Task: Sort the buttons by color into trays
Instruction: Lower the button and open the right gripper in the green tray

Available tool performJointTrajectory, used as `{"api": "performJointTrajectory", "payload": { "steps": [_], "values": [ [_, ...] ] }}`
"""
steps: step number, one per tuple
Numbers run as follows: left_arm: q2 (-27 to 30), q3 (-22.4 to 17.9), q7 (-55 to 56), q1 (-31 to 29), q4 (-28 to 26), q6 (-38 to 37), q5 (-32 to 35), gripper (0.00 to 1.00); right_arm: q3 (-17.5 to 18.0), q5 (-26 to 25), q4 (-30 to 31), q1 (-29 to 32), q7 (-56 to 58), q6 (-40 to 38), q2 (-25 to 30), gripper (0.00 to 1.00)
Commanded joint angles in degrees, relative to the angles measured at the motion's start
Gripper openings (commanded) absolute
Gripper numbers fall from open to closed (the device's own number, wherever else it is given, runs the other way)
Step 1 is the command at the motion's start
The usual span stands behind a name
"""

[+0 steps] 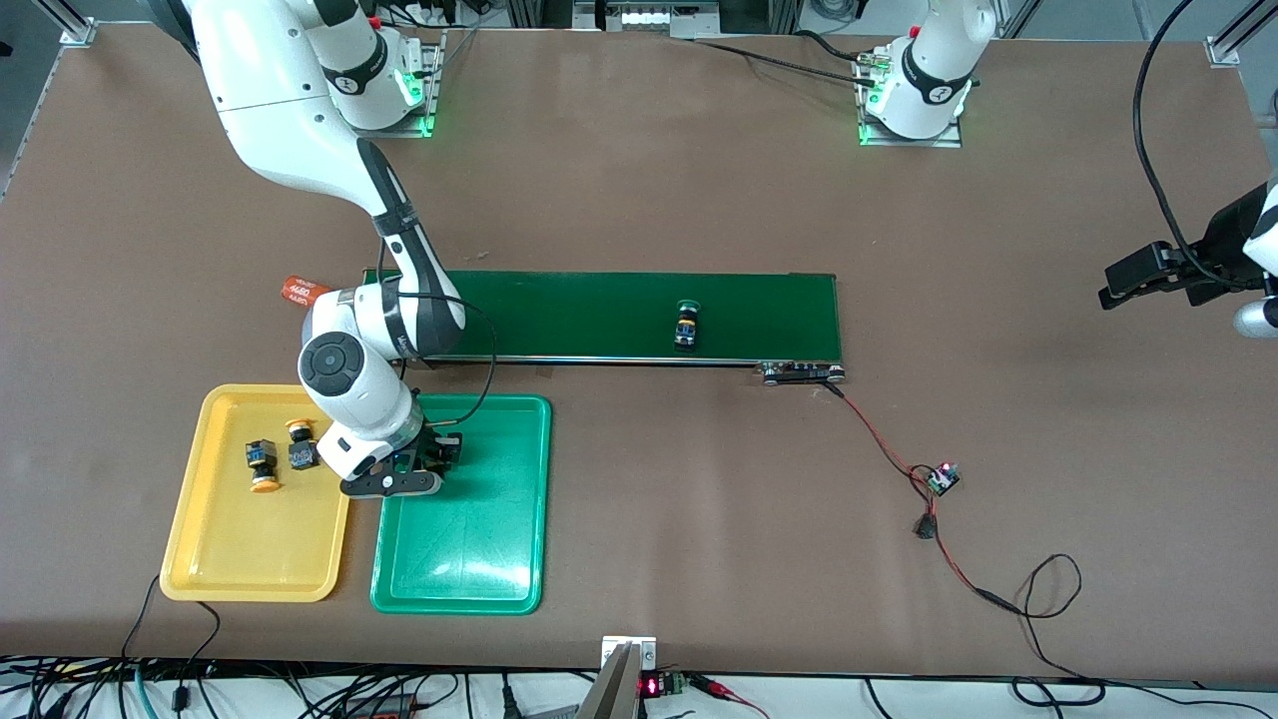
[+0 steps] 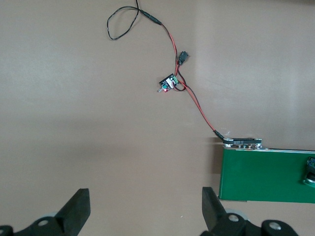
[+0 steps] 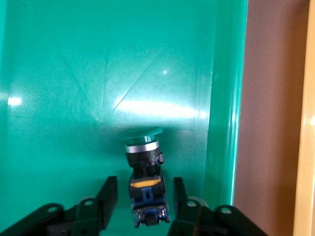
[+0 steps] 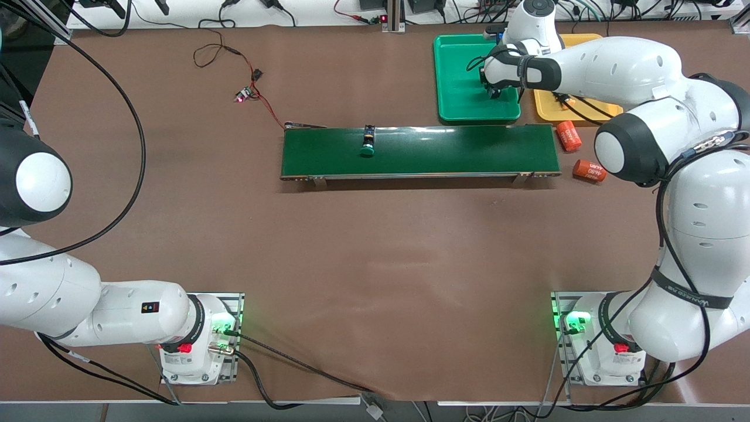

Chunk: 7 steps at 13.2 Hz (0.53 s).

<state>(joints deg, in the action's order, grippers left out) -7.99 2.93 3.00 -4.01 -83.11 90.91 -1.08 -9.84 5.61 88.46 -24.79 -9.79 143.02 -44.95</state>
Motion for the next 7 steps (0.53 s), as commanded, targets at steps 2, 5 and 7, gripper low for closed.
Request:
{"api": "performJointTrajectory", "payload": {
  "steps": [2,5,7],
  "values": [
    [-0.45,-0.03,-1.07,-0.21,1.1,-0.03,-1.47,1.0,-0.18,-0.78,-0.74,-0.43,1.0,1.04,-0.32,1.0],
    [-0.45,-0.03,-1.07,-0.12,1.1,-0.03,-1.47,1.0,-0.18,-0.78,-0.83,-0.87,1.18,-8.41,3.88,1.0],
    [-0.45,-0.03,-1.07,-0.21,1.1,-0.03,-1.47,1.0,-0.18,-0.78,-0.74,-1.05,1.09,-18.61,9.24,1.0]
  ]
}}
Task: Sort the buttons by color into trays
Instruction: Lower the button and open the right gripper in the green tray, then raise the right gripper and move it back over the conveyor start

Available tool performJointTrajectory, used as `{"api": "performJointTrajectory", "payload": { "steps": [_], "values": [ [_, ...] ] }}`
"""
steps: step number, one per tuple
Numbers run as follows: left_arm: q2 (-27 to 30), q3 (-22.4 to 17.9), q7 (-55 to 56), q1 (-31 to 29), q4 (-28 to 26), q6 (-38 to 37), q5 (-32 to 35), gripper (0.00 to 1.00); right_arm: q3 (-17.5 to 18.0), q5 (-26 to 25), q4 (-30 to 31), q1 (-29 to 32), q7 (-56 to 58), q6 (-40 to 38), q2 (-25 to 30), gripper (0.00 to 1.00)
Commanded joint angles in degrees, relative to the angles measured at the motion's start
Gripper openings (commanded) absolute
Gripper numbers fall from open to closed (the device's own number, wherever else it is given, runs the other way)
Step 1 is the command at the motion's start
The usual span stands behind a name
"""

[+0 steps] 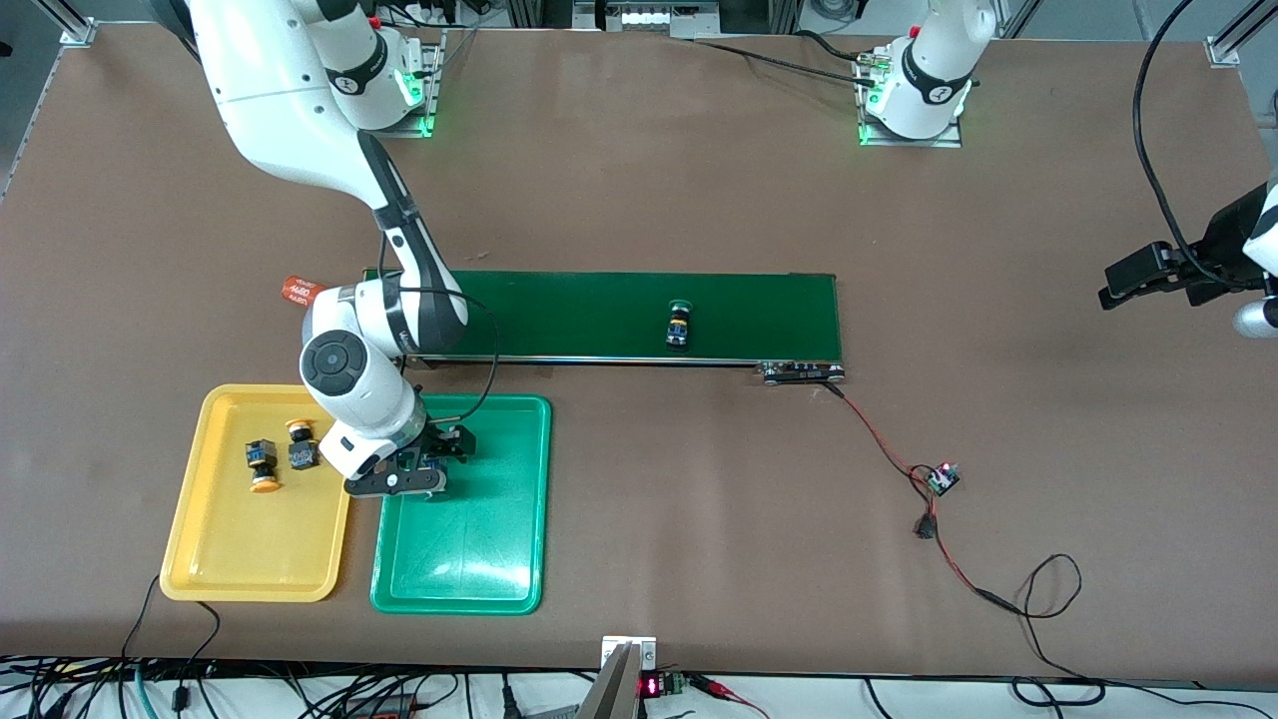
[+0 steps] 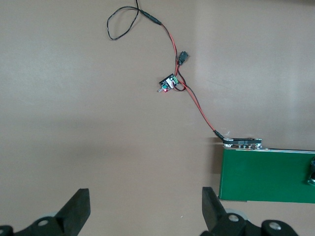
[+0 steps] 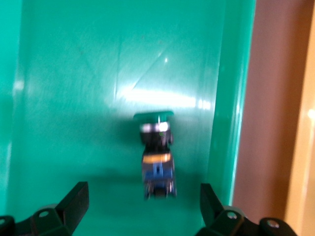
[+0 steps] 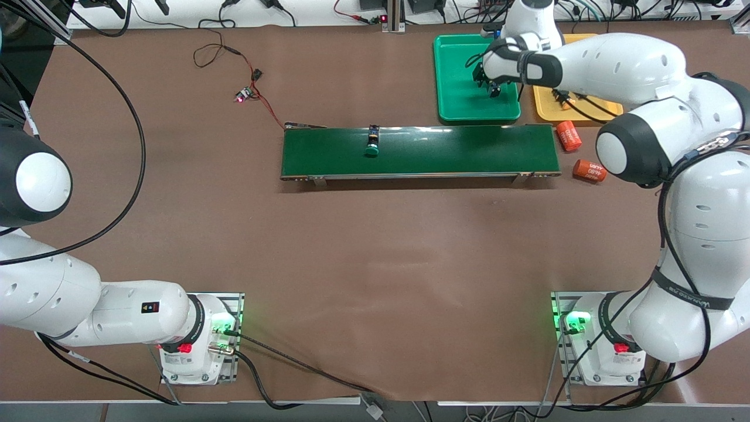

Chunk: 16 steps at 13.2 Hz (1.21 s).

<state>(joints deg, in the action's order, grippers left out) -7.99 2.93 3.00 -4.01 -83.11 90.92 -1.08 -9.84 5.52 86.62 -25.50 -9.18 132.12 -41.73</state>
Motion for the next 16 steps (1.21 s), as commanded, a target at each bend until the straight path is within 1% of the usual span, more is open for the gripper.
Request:
{"api": "performJointTrajectory", "payload": {
  "steps": [1,4,5,7,9,11,12,13,14,15,16],
  "values": [
    [-0.45,-0.03,-1.07,-0.21,1.1,-0.04,-1.47,1.0,-0.18,-0.6,1.09,-0.34,0.48,-11.15,8.13,1.0],
    [-0.45,-0.03,-1.07,-0.21,1.1,-0.04,-1.47,1.0,-0.18,-0.6,2.49,-0.34,0.12,-18.98,15.77,1.0],
    [-0.53,-0.03,-1.07,-0.21,1.1,-0.04,-1.38,1.0,-0.18,-0.77,4.33,-0.08,0.13,-21.87,19.63,1.0],
    [-0.45,-0.03,-1.07,-0.12,1.1,-0.04,-1.29,1.0,-0.18,-1.47,6.36,1.32,1.34,-26.89,24.74,1.0],
    [-0.45,-0.03,-0.98,-0.21,1.1,-0.04,-1.38,1.0,-0.09,-2.0,10.04,3.16,3.63,-27.71,29.83,1.0],
    [-0.1,0.23,-0.28,0.4,1.1,-0.57,-1.38,1.0,0.52,-2.0,16.53,5.19,3.73,-25.87,35.8,1.0],
    [0.08,0.32,-0.1,0.49,1.1,-0.75,-1.38,1.0,2.18,-2.0,20.83,7.2,3.82,-23.77,39.32,1.0],
    [0.08,0.32,-0.1,0.49,1.1,-0.84,-1.38,1.0,5.94,-2.09,24.87,11.31,3.9,-21.31,42.57,1.0],
    [0.08,0.32,-0.1,0.49,1.1,-1.01,-1.38,1.0,9.28,-2.27,27.35,14.57,4.69,-19.72,44.61,1.0],
    [0.08,0.32,-0.01,0.58,1.1,-2.23,-1.38,1.0,11.93,-3.57,28.42,17.12,5.83,-19.44,45.67,1.0],
    [0.08,0.32,-0.1,0.5,1.02,-4.07,-1.38,1.0,13.43,-4.54,29.56,18.54,6.1,-19.09,46.46,1.0]
  ]
}}
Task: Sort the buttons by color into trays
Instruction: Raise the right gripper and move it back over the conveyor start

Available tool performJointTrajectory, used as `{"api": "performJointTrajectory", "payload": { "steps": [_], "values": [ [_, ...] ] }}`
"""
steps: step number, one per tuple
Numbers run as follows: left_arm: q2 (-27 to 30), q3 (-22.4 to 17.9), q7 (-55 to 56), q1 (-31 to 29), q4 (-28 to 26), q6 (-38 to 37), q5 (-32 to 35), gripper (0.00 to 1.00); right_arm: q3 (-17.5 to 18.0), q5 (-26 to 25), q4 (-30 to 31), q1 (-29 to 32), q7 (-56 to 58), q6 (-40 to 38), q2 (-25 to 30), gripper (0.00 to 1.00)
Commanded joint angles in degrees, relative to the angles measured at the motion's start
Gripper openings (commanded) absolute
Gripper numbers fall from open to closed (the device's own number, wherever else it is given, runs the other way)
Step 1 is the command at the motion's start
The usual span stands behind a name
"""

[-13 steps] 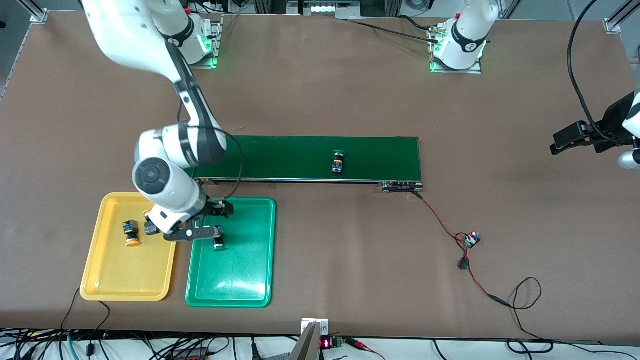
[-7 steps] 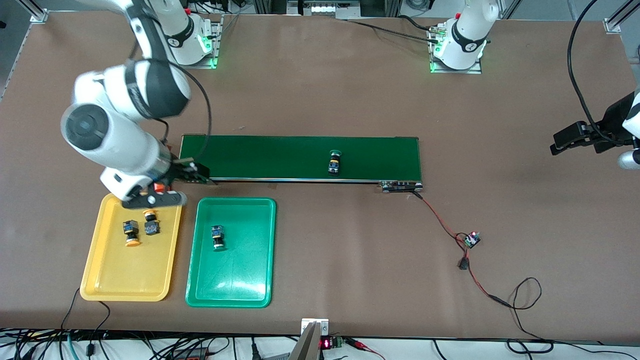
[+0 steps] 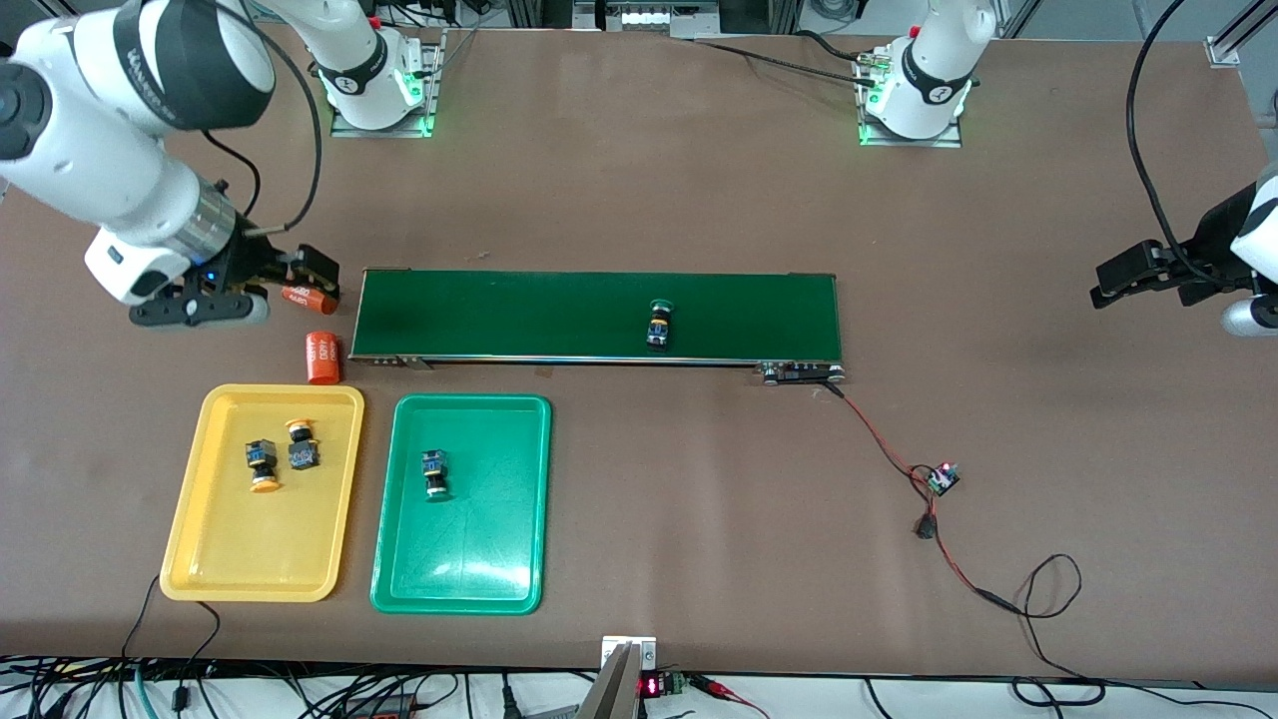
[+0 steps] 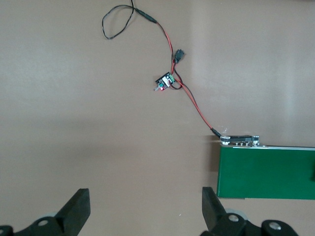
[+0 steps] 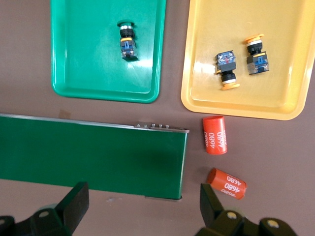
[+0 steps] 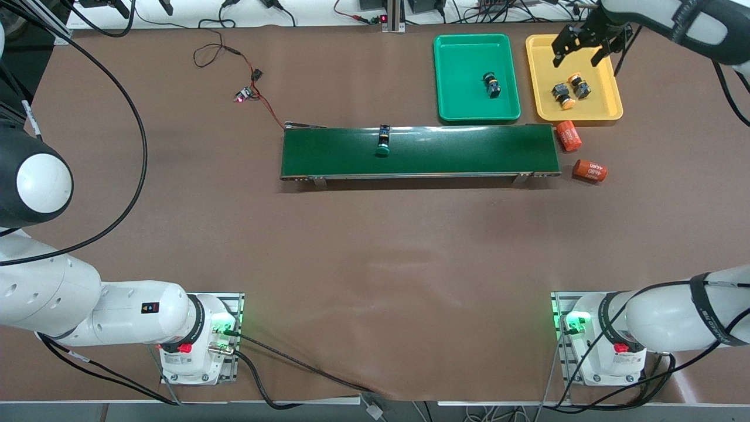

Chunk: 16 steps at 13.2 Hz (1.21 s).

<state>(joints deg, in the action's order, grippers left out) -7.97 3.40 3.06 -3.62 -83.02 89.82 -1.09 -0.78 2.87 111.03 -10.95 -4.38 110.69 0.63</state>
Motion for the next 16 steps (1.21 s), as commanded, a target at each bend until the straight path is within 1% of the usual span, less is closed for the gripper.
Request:
{"api": "performJointTrajectory", "payload": {
  "steps": [1,4,5,7,8,10,12,16],
  "values": [
    [0.06,-0.15,-0.42,0.19,0.93,-3.24,-1.29,1.0,4.9,-1.99,6.72,4.36,1.3,3.82,5.25,1.0],
    [0.06,1.61,-0.95,0.19,0.93,-3.07,-0.49,1.0,5.69,-1.99,14.8,4.89,1.39,10.58,10.17,1.0],
    [0.15,1.61,-0.95,0.11,0.93,-3.07,-0.49,1.0,6.65,-1.99,16.04,5.58,1.39,11.65,10.97,1.0],
    [0.15,1.61,-0.95,0.1,0.93,-3.16,-0.49,1.0,9.2,-1.73,17.1,6.21,1.13,13.75,11.24,1.0],
    [0.15,1.61,-0.95,0.1,0.93,-3.07,-0.49,1.0,9.82,-1.64,17.98,6.12,0.43,16.2,11.24,1.0],
    [0.15,1.52,-0.95,0.02,0.84,-3.24,-0.49,1.0,12.63,-1.2,20.53,6.21,-0.89,22.0,10.89,1.0],
    [0.15,1.52,-0.95,0.02,0.93,-3.25,-0.49,1.0,14.56,-1.11,21.32,6.21,-2.99,22.46,10.1,1.0],
    [0.06,1.43,-0.95,-0.16,0.84,-3.16,-0.49,1.0,14.66,-1.11,21.24,6.21,-3.36,22.12,10.01,1.0]
  ]
}}
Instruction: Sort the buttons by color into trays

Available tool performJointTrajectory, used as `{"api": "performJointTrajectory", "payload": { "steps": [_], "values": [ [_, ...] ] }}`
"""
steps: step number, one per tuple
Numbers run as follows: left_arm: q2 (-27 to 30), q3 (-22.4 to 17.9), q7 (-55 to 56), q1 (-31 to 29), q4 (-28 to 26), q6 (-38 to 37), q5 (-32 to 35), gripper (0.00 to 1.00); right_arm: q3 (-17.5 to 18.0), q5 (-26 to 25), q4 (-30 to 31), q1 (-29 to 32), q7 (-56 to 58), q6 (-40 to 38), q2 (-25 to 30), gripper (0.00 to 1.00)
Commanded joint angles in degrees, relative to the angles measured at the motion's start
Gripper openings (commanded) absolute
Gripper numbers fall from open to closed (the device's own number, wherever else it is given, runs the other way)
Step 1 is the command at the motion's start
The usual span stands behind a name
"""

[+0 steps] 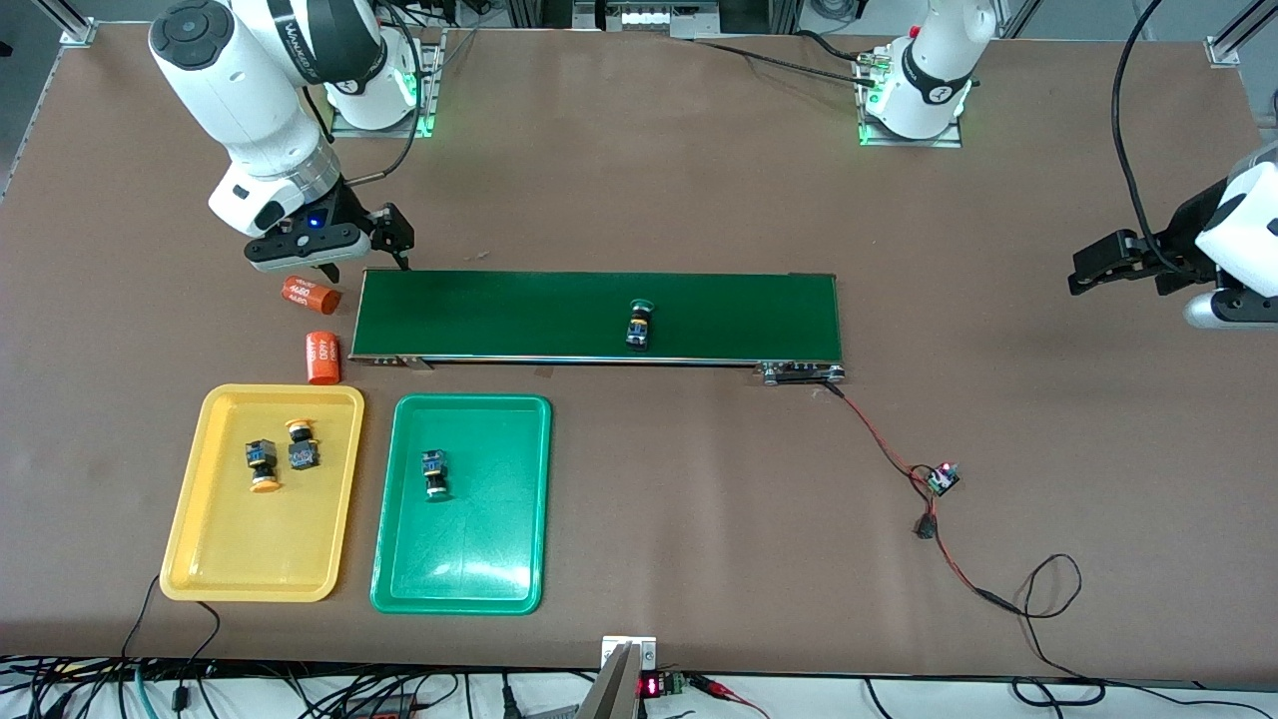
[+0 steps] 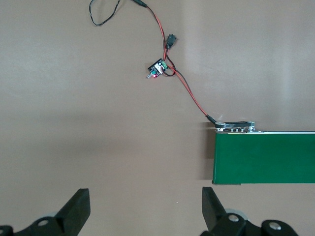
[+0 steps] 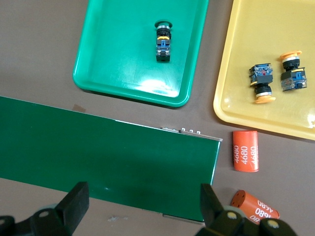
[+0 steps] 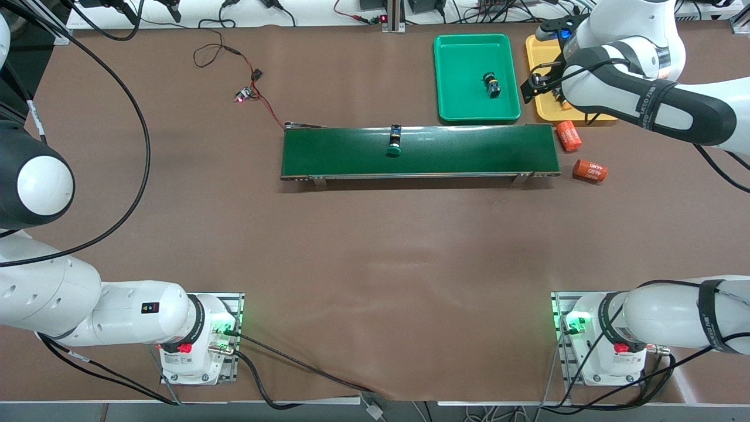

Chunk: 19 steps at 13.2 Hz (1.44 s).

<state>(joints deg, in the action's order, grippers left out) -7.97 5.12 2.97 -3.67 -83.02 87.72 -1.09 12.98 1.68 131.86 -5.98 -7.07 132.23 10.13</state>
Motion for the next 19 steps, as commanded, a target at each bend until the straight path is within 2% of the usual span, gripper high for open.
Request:
{"api": "performJointTrajectory", "payload": {
  "steps": [1,19],
  "values": [
    [0.06,-0.38,-0.86,-0.11,0.84,-0.98,-0.49,1.0,0.99,0.08,0.33,1.23,-0.75,0.49,0.42,1.0],
    [-0.11,-0.38,-0.25,-0.11,1.1,-0.54,-0.58,1.0,0.99,0.17,-0.9,0.79,-4.18,1.1,-1.6,1.0]
  ]
}}
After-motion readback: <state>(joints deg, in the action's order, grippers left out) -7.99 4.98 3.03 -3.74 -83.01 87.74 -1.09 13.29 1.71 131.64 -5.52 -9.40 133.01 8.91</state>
